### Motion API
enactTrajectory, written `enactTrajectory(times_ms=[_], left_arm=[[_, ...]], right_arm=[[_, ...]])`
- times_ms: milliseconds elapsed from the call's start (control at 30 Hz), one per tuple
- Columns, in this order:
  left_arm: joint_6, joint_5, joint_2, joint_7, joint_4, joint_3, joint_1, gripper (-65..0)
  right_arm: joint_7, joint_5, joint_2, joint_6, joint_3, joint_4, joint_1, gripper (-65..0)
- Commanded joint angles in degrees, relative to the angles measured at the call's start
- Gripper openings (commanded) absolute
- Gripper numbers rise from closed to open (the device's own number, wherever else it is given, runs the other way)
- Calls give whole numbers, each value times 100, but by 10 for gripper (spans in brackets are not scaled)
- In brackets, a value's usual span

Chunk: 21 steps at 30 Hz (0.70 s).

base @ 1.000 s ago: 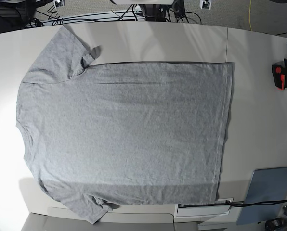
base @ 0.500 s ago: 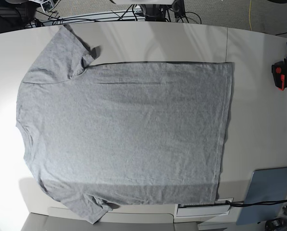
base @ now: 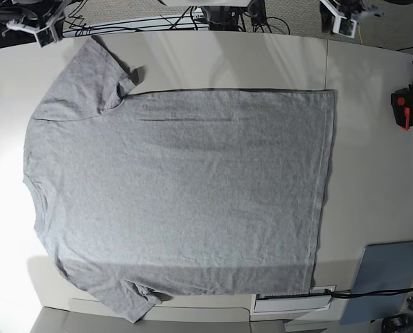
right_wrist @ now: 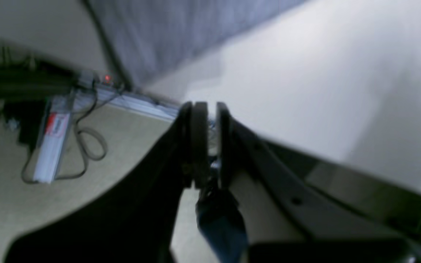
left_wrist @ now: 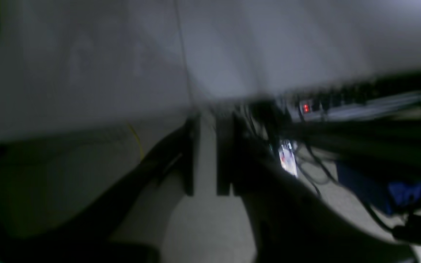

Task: Fold the T-shirt properly
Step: 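Move both grippers down toward the shoulder corners of the grey T-shirt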

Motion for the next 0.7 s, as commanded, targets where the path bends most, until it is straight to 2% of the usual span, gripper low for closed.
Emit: enactTrajectory(times_ms=[0, 100, 233, 300, 400, 467, 533, 600, 667], left_arm=[[-72, 22, -37, -87, 179, -103, 83, -577], [-474, 138, -186, -79, 389, -238, 57, -577], [-758, 772, -562, -63, 481, -221, -168, -577], [-907, 1056, -743, -70, 481, -221, -350, -577], [-1502, 1641, -1143, -92, 481, -219, -656, -576], [-1759, 2208, -1394, -138, 481, -219, -798, -559], [-1867, 2717, -1672, -232, 481, -219, -874, -520], [-1897, 3088, -1910, -407, 479, -219, -866, -467], [-1950, 3222, -2059, -535, 461, -219, -870, -425]], right_arm=[[76, -2, 48, -44, 133, 205, -79, -598], [48, -48, 48, 166, 380, 546, -76, -598], [-17, -138, 57, 612, 678, 804, -28, -598], [-13, -629, 120, 1054, 776, 815, 37, -598], [-4, -1672, 264, 1606, 804, 813, 238, -598], [0, -2199, 365, 1770, 804, 813, 356, -598], [0, -2649, 459, 1829, 800, 811, 466, -598], [-90, -2841, 514, 1825, 800, 811, 529, -587], [-234, -2900, 570, 1827, 800, 811, 542, -534]])
